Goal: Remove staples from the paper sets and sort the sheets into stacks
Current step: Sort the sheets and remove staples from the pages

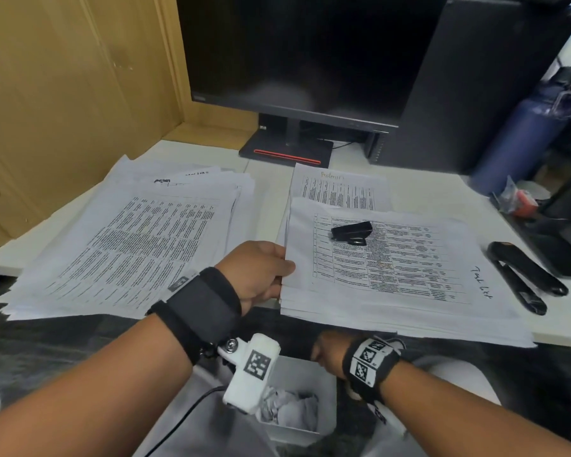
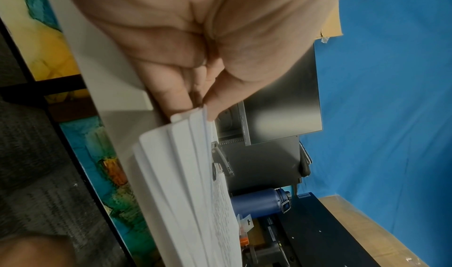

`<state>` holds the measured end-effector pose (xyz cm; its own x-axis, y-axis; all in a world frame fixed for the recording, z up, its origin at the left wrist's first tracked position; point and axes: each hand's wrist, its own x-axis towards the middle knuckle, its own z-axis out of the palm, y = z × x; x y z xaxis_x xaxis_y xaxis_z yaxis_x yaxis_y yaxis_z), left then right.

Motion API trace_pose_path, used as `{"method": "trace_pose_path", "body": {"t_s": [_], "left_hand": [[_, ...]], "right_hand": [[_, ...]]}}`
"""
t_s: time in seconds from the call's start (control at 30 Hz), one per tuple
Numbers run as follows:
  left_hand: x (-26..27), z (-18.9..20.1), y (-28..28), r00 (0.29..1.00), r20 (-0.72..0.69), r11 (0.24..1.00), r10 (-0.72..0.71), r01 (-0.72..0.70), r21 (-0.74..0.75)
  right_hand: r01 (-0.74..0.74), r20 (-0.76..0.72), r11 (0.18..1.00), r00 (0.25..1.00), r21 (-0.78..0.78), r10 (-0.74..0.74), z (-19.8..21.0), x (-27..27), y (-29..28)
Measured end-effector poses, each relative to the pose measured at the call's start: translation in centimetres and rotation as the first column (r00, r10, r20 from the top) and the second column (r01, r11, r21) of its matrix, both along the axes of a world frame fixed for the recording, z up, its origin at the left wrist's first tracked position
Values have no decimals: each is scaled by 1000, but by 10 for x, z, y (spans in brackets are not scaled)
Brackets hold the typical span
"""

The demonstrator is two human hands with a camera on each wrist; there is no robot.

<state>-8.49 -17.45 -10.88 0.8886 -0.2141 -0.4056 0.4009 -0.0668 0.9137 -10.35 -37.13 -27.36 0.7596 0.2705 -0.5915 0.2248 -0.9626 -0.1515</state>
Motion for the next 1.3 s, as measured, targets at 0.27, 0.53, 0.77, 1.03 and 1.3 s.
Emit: {"method": "trace_pose_path", "body": {"t_s": [0.27, 0.53, 0.77, 1.03, 1.3], "left_hand": [[0, 1, -1, 1000, -19, 997, -2, 1, -77], [0, 0, -1, 999, -17, 999, -27, 27, -27], [-3, 9, -7, 992, 34, 988, -121, 117, 98], [-21, 28, -6, 966, 243, 958, -91, 18, 287], [-32, 89, 11, 881, 437, 911, -180, -19, 412]], "right_hand": [[-157, 63, 987, 985, -32, 159, 52, -31, 17], [-278, 206, 909, 953, 309, 221, 224, -92, 11], [-11, 539, 988, 839, 153, -74, 239, 24, -52], [115, 376, 989, 915, 98, -144, 226, 78, -68], [468, 417, 837, 846, -283, -332, 231, 96, -175]]}}
